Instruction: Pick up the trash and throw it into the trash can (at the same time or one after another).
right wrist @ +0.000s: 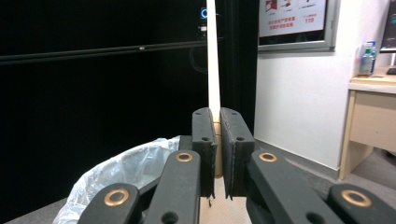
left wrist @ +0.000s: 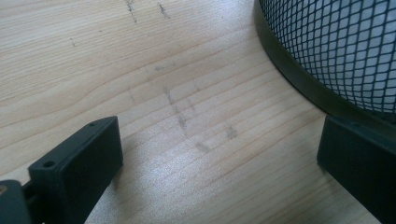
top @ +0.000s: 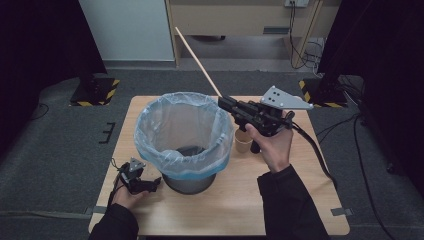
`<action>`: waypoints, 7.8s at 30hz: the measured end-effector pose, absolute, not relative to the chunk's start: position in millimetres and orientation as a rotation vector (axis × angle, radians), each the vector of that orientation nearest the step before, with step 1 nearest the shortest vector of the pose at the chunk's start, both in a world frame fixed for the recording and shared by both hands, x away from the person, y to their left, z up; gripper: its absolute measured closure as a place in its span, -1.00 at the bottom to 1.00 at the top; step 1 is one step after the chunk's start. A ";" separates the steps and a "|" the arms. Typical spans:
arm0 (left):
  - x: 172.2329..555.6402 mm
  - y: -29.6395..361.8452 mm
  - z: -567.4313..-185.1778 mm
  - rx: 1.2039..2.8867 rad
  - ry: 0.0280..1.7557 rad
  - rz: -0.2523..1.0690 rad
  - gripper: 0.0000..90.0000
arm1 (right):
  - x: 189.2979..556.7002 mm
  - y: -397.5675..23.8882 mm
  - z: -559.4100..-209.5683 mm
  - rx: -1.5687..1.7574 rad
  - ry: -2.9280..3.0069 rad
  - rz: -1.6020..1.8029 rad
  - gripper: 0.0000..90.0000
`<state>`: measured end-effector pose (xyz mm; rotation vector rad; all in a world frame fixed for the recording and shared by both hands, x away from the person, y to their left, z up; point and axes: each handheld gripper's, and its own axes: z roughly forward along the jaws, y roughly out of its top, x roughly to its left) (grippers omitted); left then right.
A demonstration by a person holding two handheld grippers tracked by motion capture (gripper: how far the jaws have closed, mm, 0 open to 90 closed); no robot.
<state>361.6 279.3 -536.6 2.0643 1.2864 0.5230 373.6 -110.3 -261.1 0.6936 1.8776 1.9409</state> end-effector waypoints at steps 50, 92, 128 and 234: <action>361.6 279.5 -536.5 2.069 1.284 0.523 -1.00 | 381.0 -188.6 -278.8 0.865 1.796 1.762 0.23; 362.1 279.4 -536.6 2.065 1.283 0.522 -1.00 | 464.8 -304.5 -510.0 1.547 1.859 1.132 0.14; 362.1 279.4 -536.6 2.066 1.282 0.521 -1.00 | 457.2 -303.7 -479.6 1.611 1.852 1.108 0.85; 362.1 279.4 -536.6 2.066 1.282 0.521 -1.00 | 369.6 -214.1 -239.5 0.901 1.435 1.927 0.85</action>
